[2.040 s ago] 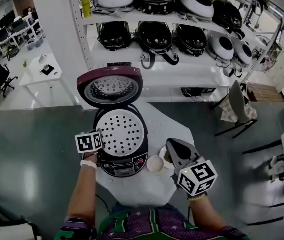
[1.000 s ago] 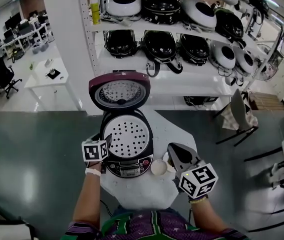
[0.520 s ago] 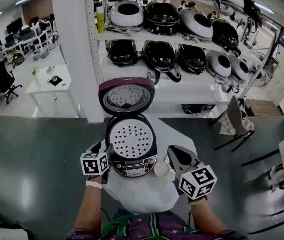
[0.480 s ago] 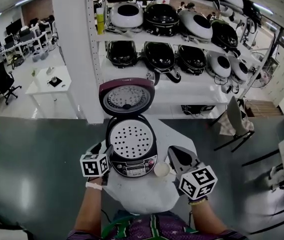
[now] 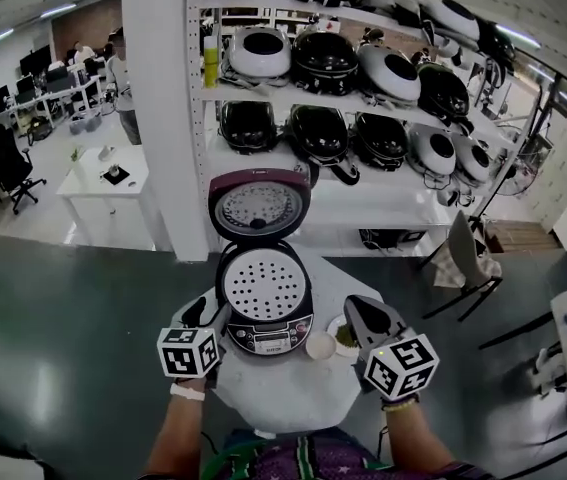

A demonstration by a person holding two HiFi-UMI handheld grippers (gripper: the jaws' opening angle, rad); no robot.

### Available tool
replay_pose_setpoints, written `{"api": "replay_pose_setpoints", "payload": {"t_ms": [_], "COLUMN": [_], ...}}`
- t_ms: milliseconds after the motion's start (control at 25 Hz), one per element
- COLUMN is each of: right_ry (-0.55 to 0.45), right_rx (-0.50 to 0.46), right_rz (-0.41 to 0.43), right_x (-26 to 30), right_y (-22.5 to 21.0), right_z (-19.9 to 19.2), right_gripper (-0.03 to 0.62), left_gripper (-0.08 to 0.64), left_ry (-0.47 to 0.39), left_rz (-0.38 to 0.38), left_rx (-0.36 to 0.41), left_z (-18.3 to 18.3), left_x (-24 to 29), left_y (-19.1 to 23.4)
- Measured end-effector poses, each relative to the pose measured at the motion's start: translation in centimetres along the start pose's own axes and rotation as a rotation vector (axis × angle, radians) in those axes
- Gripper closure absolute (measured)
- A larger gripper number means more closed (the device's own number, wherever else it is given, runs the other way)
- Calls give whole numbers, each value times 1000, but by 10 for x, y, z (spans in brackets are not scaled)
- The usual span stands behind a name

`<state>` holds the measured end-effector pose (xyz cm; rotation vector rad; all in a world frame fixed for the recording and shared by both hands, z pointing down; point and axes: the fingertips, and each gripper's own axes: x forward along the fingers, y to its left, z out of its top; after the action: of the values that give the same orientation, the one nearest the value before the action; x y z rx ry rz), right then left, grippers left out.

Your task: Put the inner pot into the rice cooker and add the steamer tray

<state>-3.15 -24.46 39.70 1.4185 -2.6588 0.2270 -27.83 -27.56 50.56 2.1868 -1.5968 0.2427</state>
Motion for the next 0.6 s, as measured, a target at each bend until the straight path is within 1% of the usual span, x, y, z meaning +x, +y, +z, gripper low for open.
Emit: {"api": "replay_pose_setpoints", "payload": {"t_ms": [200, 320, 400, 480, 600], "right_ry": [-11, -16, -27, -40, -45], "right_rx": [2, 12, 16, 24, 43], "right_rz": [29, 44, 49, 46, 33], "right_x": [-24, -45, -63, -83, -118], "right_y": [-8, -16, -22, -30, -42], "right_z": [0, -1, 1, 1, -4], "right_gripper": [586, 586, 586, 586, 586], "left_gripper": [310, 310, 312, 333, 334], "left_ry": [-23, -31, -61, -108, -144], "left_rz": [8, 8, -11, -43, -53], "left_rx": [20, 14, -3, -17, 17], "left_z": [1, -5, -5, 0, 3], "left_x": [-31, -49, -64, -79, -104], "left_y": [-29, -55, -77, -102, -139]}}
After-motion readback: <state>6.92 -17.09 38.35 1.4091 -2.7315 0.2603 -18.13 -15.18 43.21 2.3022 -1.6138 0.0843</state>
